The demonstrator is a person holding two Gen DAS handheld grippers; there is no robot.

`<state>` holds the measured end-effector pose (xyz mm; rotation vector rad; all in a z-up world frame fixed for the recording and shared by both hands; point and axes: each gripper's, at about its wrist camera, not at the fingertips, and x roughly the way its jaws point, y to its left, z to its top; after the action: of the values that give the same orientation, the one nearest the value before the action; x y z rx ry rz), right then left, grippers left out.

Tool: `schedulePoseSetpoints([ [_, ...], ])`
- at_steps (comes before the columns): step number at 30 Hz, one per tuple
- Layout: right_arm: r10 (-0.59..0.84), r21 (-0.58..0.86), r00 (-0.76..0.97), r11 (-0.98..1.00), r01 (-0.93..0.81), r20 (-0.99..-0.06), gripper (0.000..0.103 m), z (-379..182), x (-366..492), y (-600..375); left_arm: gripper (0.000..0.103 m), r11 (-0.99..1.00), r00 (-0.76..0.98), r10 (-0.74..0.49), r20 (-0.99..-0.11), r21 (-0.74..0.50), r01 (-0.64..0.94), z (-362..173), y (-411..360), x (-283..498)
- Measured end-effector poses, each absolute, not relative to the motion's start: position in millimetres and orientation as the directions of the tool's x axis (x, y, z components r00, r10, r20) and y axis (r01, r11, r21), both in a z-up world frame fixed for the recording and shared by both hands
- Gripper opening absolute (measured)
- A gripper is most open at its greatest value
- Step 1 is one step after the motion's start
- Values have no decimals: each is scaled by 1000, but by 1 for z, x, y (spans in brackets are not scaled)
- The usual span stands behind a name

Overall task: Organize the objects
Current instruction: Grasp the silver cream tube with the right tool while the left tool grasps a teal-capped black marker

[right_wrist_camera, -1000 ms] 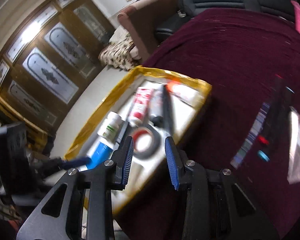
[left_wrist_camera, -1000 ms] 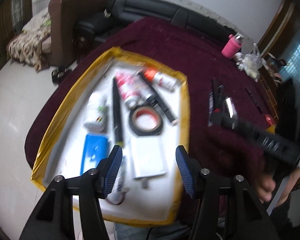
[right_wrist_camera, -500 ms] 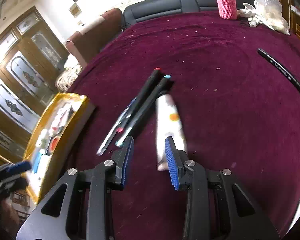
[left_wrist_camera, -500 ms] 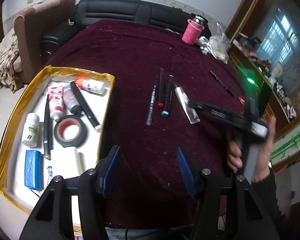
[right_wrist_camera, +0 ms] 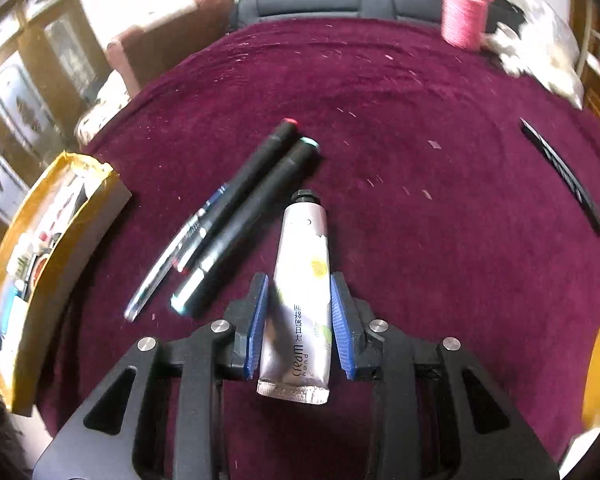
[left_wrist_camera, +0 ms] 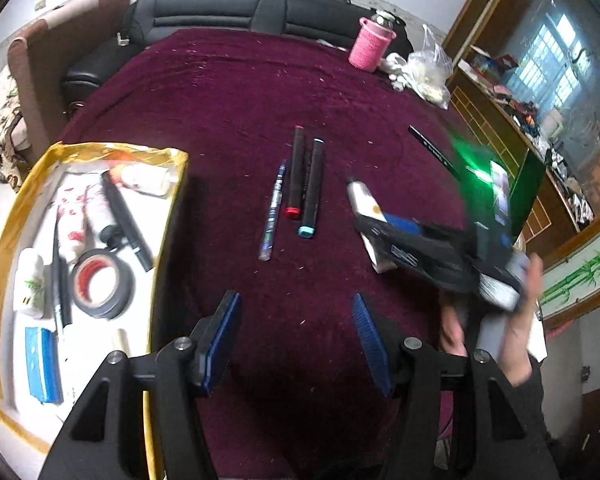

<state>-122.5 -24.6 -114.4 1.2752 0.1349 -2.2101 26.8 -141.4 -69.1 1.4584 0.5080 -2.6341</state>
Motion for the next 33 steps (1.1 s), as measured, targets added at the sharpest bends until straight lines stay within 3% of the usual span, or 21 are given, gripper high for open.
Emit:
schedulePoseSetpoints([
  [8, -482, 298, -402, -848, 438, -778, 27, -106, -92, 34, 55, -963, -512, 89, -854, -206, 176, -85, -125, -49],
  [12, -531, 358, -398, -828, 433, -748, 17, -112, -101, 42, 55, -971, -507, 79, -858, -182, 156, -97, -123, -89],
  [15, -589, 439, -379, -797, 414, -714, 16, -121, -110, 48, 54, -978, -494, 62, -867, -152, 145, -107, -122, -114],
  [18, -608, 464, -374, -786, 408, -700, 16, -123, -112, 48, 42, -983, -457, 61, -887, -133, 125, -121, -120, -132],
  [23, -647, 530, -349, -759, 378, -677, 17, -128, -119, 53, 41, -988, -442, 25, -897, -89, 126, -133, -114, -144],
  [28, -649, 537, -347, -758, 370, -677, 17, -131, -120, 51, 31, -989, -434, 2, -901, -66, 133, -140, -113, -151],
  [30, -650, 538, -347, -758, 370, -677, 17, -131, -121, 52, 19, -990, -432, -28, -901, -35, 137, -140, -113, -153],
  [33, -648, 536, -348, -759, 370, -677, 17, -131, -120, 52, 13, -988, -418, -36, -908, -30, 149, -140, -115, -150],
])
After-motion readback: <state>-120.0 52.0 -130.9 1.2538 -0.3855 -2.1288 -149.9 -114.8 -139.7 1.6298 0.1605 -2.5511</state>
